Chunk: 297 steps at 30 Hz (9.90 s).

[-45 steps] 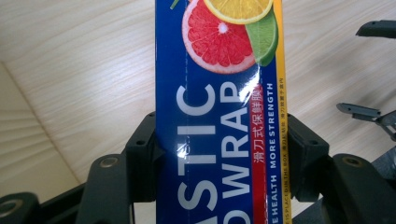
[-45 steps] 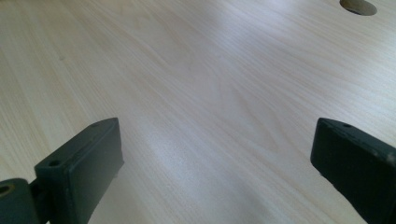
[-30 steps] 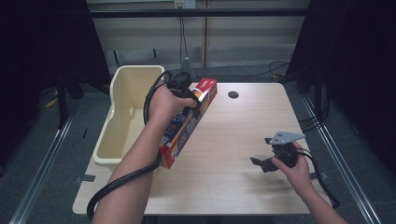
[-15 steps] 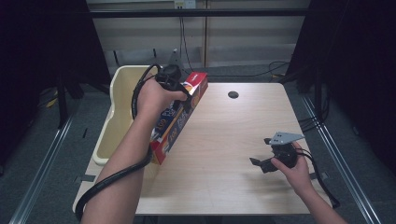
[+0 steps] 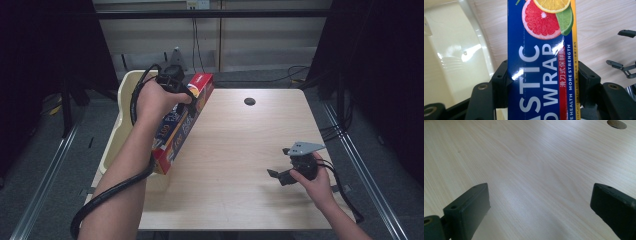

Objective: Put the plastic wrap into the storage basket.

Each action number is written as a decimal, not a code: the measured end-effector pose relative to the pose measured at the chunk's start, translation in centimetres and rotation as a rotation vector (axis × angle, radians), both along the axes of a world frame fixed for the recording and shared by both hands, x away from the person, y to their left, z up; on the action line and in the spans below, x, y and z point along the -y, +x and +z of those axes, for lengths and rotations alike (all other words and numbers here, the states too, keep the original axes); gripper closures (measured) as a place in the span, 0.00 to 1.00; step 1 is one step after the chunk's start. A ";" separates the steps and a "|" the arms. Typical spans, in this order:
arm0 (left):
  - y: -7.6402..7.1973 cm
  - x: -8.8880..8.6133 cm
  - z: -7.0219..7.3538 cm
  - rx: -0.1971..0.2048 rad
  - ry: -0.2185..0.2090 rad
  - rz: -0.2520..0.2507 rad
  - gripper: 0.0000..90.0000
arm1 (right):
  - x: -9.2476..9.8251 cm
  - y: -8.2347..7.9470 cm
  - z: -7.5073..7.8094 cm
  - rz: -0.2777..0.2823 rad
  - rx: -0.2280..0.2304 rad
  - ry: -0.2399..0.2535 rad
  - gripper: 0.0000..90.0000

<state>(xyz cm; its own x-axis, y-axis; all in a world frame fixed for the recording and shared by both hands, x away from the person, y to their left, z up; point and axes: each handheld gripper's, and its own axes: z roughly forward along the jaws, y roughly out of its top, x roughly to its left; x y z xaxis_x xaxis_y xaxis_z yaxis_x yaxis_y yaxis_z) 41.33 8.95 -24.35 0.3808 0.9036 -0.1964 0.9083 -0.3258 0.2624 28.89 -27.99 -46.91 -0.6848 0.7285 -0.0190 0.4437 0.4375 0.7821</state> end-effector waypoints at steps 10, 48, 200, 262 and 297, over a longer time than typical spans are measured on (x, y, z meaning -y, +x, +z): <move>-0.1 -1.3 0.9 -0.004 0.000 0.033 0.46 | 0.0 0.0 0.0 0.001 0.010 -0.008 0.03; -0.1 -6.1 1.9 0.021 0.023 0.158 0.46 | -0.3 0.0 -0.3 0.004 -0.006 -0.023 0.03; 0.0 -9.5 -8.7 -0.146 -0.010 0.347 0.42 | -0.9 0.4 -0.2 0.023 -0.002 -0.019 0.03; -0.3 1.0 -4.8 0.006 -0.212 0.057 0.24 | -1.3 0.5 0.0 0.040 0.004 -0.017 0.03; -1.3 5.5 -9.8 -0.020 -0.240 -0.033 0.24 | -1.2 0.4 0.0 0.041 0.007 -0.021 0.03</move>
